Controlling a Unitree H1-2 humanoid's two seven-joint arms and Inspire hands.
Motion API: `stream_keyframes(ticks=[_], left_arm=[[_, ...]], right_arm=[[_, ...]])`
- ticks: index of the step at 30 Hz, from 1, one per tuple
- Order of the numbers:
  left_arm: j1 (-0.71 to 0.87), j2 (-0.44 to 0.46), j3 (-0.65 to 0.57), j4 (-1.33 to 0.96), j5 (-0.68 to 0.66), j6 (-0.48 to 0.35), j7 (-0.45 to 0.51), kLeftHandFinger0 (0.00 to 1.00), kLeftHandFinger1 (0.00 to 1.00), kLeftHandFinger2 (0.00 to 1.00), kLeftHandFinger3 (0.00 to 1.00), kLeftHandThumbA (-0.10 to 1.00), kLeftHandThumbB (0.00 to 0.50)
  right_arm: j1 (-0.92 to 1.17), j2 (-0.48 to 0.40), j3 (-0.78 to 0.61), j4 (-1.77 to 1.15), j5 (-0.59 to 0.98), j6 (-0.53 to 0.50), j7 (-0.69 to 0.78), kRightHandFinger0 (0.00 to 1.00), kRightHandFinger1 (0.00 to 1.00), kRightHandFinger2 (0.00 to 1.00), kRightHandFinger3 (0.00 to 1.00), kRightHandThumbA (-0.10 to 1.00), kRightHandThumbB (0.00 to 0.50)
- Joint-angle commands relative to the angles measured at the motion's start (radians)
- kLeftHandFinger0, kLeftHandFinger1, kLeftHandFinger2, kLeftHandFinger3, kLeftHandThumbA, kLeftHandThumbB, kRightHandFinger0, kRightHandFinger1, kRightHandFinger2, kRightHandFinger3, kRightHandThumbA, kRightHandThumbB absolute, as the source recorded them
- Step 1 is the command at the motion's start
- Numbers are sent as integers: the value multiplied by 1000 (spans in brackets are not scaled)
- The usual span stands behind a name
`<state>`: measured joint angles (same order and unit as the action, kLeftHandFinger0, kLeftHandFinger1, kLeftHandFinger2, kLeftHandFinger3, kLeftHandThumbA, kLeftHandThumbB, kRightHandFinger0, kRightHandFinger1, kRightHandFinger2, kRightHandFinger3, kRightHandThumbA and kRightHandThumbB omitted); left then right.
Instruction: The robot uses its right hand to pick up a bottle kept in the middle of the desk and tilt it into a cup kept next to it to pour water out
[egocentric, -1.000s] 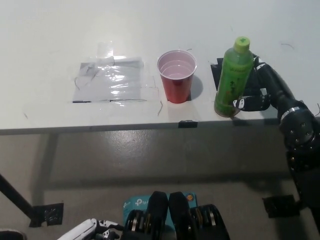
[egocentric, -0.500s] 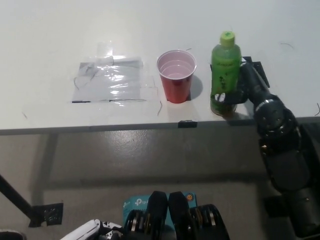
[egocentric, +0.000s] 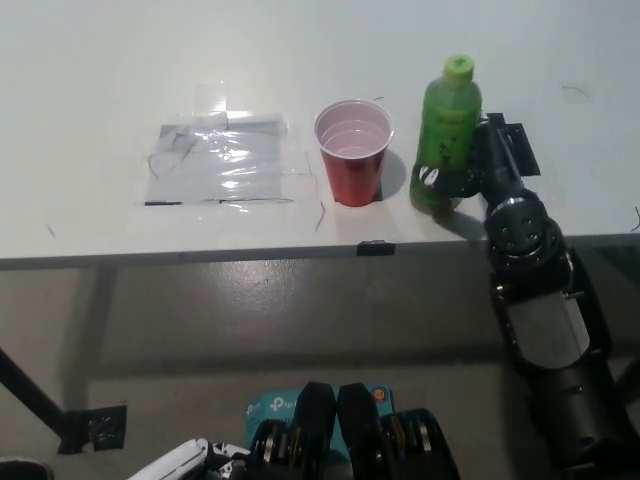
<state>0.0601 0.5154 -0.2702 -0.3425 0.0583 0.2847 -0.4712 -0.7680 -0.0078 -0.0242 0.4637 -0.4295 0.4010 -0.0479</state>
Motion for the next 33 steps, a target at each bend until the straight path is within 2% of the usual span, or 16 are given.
stream_keyframes(ticks=[1, 3, 7, 8, 10, 15, 18, 20, 22, 23, 25, 28, 29, 30, 33], left_arm=[[-2, 14, 0, -8, -15, -15, -27, 646, 741, 812, 1000, 1000, 485], [-2, 13, 0, -7, -14, -13, -26, 651, 743, 812, 1000, 1000, 486], [-12, 18, 0, -11, -12, 0, -32, 648, 743, 811, 1000, 1000, 494], [-15, 18, 0, -11, -11, -2, -31, 642, 741, 807, 1000, 1000, 478], [-16, 20, -2, -11, -6, -8, -32, 637, 739, 805, 1000, 1000, 478], [-19, 23, -4, -18, -5, -1, -35, 657, 743, 801, 1000, 1000, 466], [-22, 27, -2, -23, -7, 12, -40, 671, 747, 801, 1000, 1000, 467], [-26, 30, 1, -27, -4, 24, -45, 672, 747, 802, 1000, 1000, 481], [-26, 32, 1, -28, -4, 17, -49, 672, 752, 811, 1000, 1000, 467], [-26, 33, -1, -32, 3, 26, -48, 675, 753, 813, 1000, 1000, 477], [-28, 36, 7, -34, -9, 30, -55, 680, 757, 812, 1000, 1000, 463], [-27, 35, 8, -34, -8, 32, -56, 697, 764, 814, 1000, 1000, 451], [-26, 33, 9, -38, -6, 36, -54, 703, 762, 806, 1000, 1000, 435], [-25, 31, 11, -38, -8, 36, -54, 706, 760, 801, 1000, 1000, 422], [-25, 29, 11, -37, -7, 39, -54, 706, 760, 799, 1000, 1000, 430]], right_arm=[[-28, 16, -26, -16, -15, -284, -300, 0, 0, 0, 641, -58, 0], [-23, 6, -12, -19, -32, -309, -321, 0, 0, 0, 472, -97, 0], [-23, -10, -1, -18, -34, -344, -330, 0, 0, 0, 403, -100, 0], [-19, -25, 16, -35, -49, -338, -314, 0, 0, 0, 379, -100, 0], [-18, -39, 34, -39, -61, -350, -311, 0, 0, 0, 364, -100, 0], [-20, -97, 107, -39, -124, -346, -298, 0, 0, 0, 388, -100, 0], [-29, -172, 207, -25, -214, -377, -298, 0, 0, 0, 349, -100, 0], [-41, -219, 276, -18, -265, -381, -302, 0, 0, 0, 354, -100, 7], [-45, -244, 308, -22, -278, -385, -289, 0, 0, 13, 365, -100, 0], [-57, -283, 353, -22, -313, -401, -271, 0, 0, 12, 362, -100, 27], [-70, -312, 394, -18, -339, -419, -283, 0, 0, 9, 362, -100, 70], [-84, -342, 435, -27, -367, -410, -263, 0, 0, 21, 391, -64, 61], [-95, -357, 453, -28, -380, -420, -252, 0, 0, 16, 400, -25, 78], [-102, -367, 468, -34, -394, -414, -237, 0, 0, 12, 408, -5, 63], [-117, -375, 486, -25, -399, -415, -233, 0, 0, 0, 405, 23, 91]])
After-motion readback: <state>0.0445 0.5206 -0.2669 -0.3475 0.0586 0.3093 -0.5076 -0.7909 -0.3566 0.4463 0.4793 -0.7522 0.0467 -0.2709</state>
